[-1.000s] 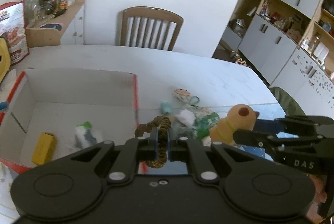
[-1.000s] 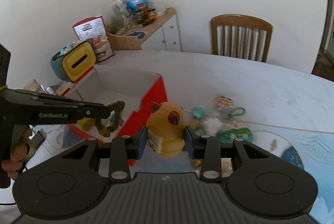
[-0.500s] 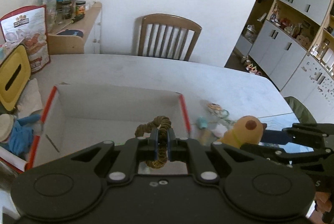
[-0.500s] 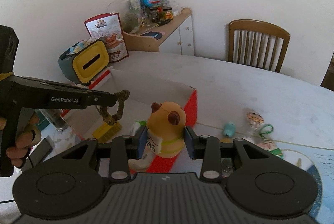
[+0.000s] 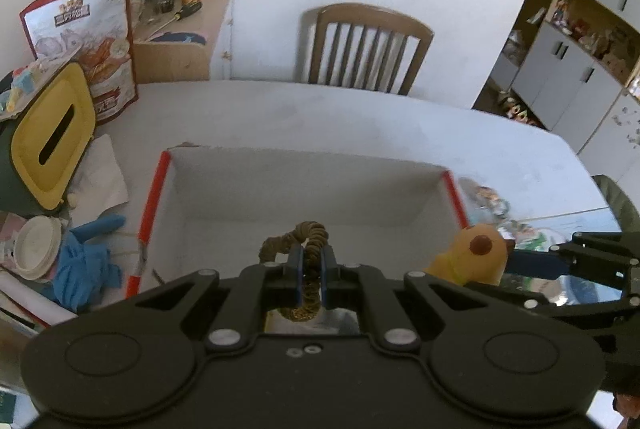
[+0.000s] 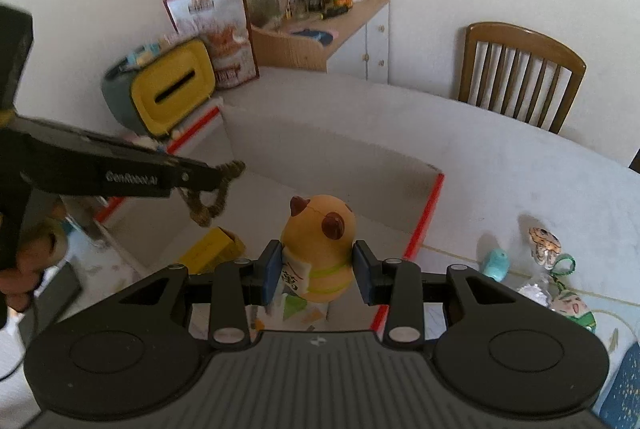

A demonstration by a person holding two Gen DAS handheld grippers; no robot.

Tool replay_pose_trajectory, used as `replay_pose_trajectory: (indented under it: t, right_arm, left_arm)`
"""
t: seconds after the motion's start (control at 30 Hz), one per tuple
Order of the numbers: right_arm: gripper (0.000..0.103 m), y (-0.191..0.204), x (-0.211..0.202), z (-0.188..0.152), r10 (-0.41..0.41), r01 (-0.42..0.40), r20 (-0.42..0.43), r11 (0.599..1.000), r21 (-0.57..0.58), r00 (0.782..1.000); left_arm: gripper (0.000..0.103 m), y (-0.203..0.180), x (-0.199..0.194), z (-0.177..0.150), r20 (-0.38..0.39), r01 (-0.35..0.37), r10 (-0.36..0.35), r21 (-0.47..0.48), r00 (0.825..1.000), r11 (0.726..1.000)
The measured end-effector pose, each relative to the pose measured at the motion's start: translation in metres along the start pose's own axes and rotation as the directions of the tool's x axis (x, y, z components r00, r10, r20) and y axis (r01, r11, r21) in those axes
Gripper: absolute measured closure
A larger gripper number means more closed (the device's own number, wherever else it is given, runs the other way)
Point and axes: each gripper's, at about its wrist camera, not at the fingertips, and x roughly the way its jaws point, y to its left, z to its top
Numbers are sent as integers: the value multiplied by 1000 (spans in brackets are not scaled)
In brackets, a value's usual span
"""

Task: Organize objects
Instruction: 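Carry the toy figure and bracelet into the cardboard box and release both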

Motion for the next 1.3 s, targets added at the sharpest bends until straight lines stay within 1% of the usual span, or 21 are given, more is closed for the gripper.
replay_pose_trajectory:
  t: [0.23, 0.47, 0.73, 0.93, 1.1, 1.3]
  right_arm:
    - [65, 10, 41, 0, -47, 45, -52, 998, -52, 998]
    - [65, 10, 73, 5, -101, 94, -89, 992, -82, 991]
    - [65, 12, 100, 9, -119, 108, -110, 989, -102, 987]
    - [65, 18, 110, 12, -95, 81, -126, 991, -109, 987]
    - [64, 18, 115, 12, -86, 71, -142, 991, -110, 986]
    - [64, 14, 113, 14, -57, 46, -139, 996, -79, 989]
  left_arm:
    - [97, 11, 29, 0, -35, -58, 60, 35, 998, 998]
    - [97, 17, 54, 2, -67, -87, 91, 57, 994, 995]
    - [97, 25, 75, 3, -105, -134, 141, 72, 984, 988]
    - [97, 35, 88, 3, -151, -157, 163, 56, 975, 986]
    - [96, 37, 95, 1, -181, -160, 169, 67, 969, 985]
    - [86, 36, 99, 1, -212, -167, 179, 74, 961, 983]
